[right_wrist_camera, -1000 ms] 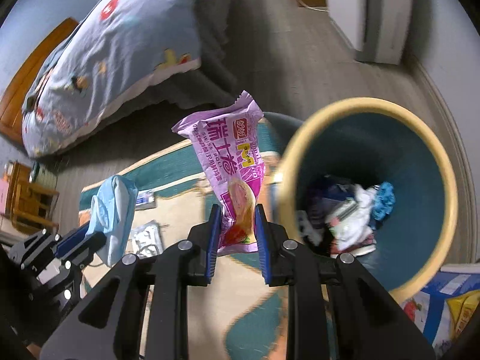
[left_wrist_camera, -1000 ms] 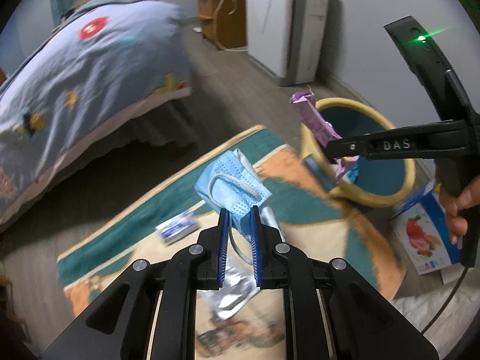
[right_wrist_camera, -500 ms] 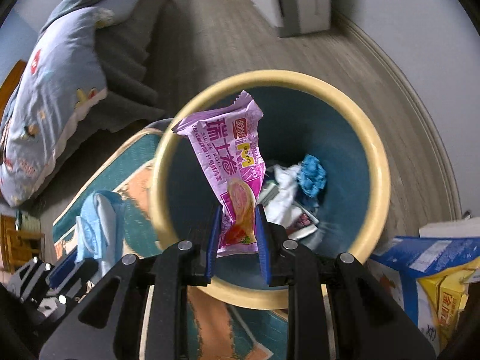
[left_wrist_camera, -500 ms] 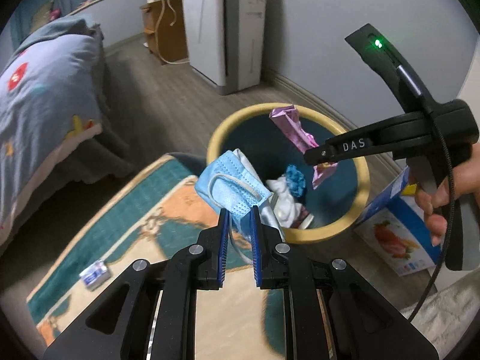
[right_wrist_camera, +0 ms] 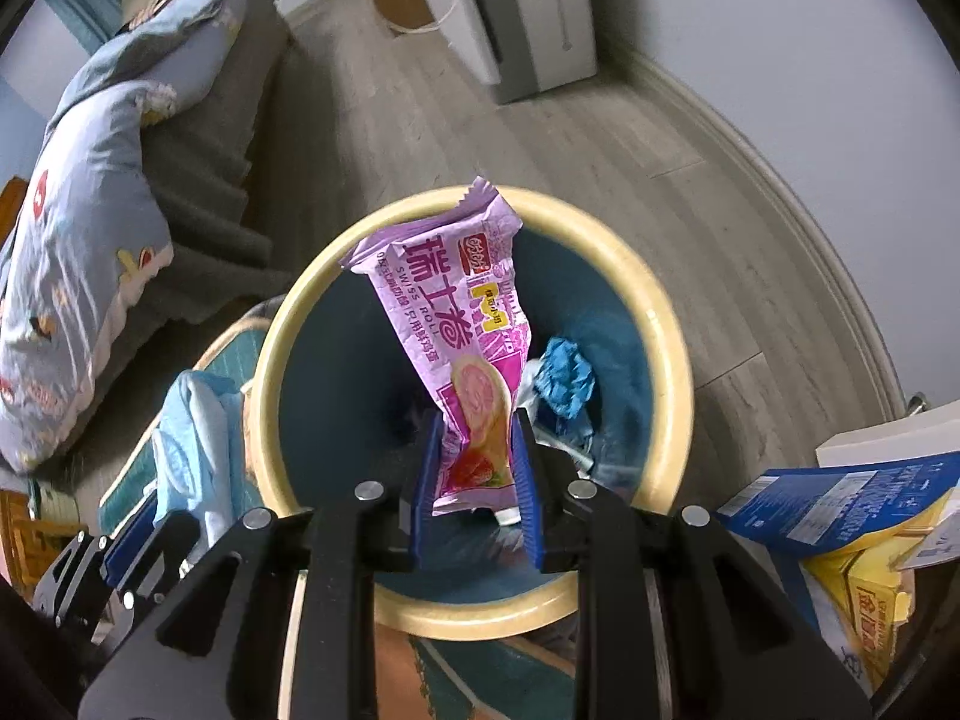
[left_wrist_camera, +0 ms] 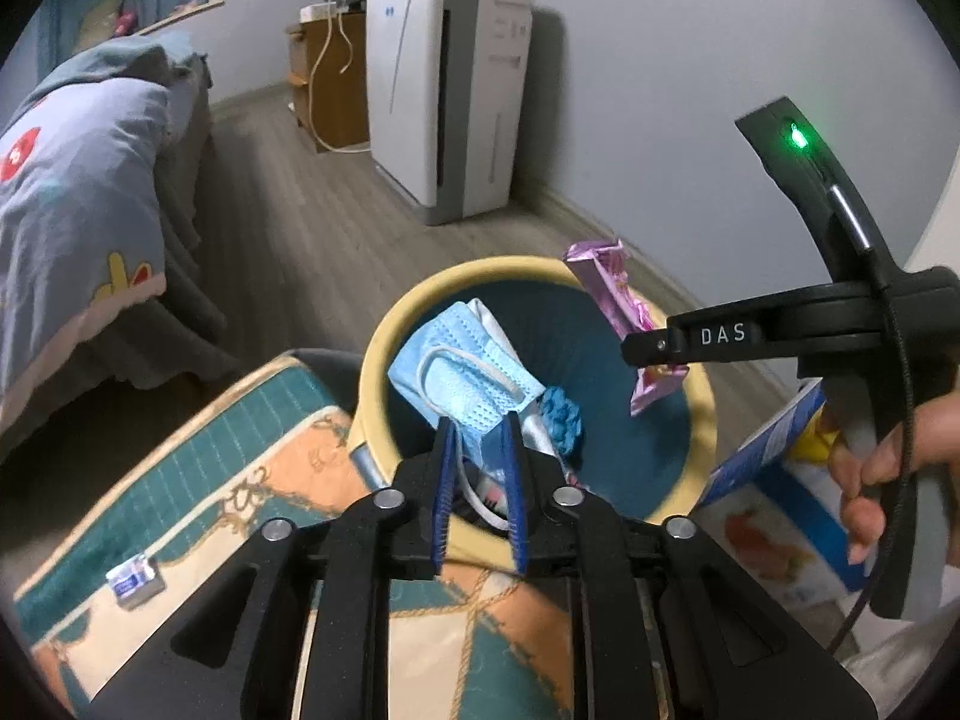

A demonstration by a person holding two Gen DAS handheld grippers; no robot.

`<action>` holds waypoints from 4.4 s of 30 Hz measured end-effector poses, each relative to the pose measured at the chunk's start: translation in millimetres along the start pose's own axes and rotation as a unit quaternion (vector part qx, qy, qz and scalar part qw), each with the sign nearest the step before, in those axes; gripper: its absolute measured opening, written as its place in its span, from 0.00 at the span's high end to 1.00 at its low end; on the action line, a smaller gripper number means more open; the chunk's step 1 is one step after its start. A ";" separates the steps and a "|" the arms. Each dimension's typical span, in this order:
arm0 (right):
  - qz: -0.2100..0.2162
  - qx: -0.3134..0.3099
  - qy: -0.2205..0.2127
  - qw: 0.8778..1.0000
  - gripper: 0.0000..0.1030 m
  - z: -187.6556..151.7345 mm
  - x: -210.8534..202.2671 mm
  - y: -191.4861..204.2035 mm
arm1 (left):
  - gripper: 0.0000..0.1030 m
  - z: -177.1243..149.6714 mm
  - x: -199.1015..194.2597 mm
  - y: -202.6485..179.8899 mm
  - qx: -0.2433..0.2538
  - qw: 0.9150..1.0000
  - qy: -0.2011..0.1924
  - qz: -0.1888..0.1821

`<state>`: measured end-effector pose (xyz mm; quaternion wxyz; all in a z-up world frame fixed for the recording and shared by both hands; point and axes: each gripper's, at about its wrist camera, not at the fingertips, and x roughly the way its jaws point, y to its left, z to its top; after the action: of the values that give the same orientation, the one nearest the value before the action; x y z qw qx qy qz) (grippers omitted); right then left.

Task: Collect trash
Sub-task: 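Open both tools to drop the mask and wrapper into the wastebasket, then move both tools back over the cushion toward the blister pack and box, then grasp the silver blister pack with the left tool while the right tool grasps the COLTALIN box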

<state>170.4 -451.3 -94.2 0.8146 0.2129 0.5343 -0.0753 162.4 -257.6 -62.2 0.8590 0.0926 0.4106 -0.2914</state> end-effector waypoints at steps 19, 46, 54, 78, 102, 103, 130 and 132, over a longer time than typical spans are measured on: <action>-0.003 0.010 -0.004 1.000 0.15 0.7 -0.8 15.7 | 0.12 -11.2 -19.7 30.3 -0.019 0.999 0.006 0.048; 0.025 -0.060 0.009 0.998 0.07 -16.4 11.6 114.0 | 0.11 -84.1 -69.6 150.0 -0.089 0.983 0.063 0.146; 0.029 -0.071 0.020 0.997 0.07 -18.7 23.2 135.1 | 0.11 -100.7 -65.4 167.7 -0.098 0.979 0.092 0.155; 0.031 -0.083 0.025 0.996 0.07 -15.6 36.2 159.0 | 0.09 -134.8 7.5 157.0 -0.150 0.959 0.194 0.145; 0.035 -0.163 0.040 0.985 0.07 -39.9 55.2 221.6 | 0.34 -145.8 -38.7 220.1 -0.198 0.954 0.179 0.139; 0.037 -0.171 0.041 0.984 0.07 -42.6 56.2 227.6 | 0.34 -147.2 -44.0 224.4 -0.201 0.953 0.175 0.143; 0.050 -0.234 0.114 0.964 0.24 -116.7 144.2 354.9 | 0.34 -182.6 -96.8 309.8 -0.272 0.933 0.158 0.176; 0.033 -0.262 0.099 0.959 0.27 -122.3 145.4 364.7 | 0.34 -183.3 -97.6 310.6 -0.272 0.932 0.159 0.178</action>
<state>256.4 -56.3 -169.6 0.7870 0.0155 0.6059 0.1156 174.0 109.3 -131.4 0.8129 -0.0279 0.5817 0.0071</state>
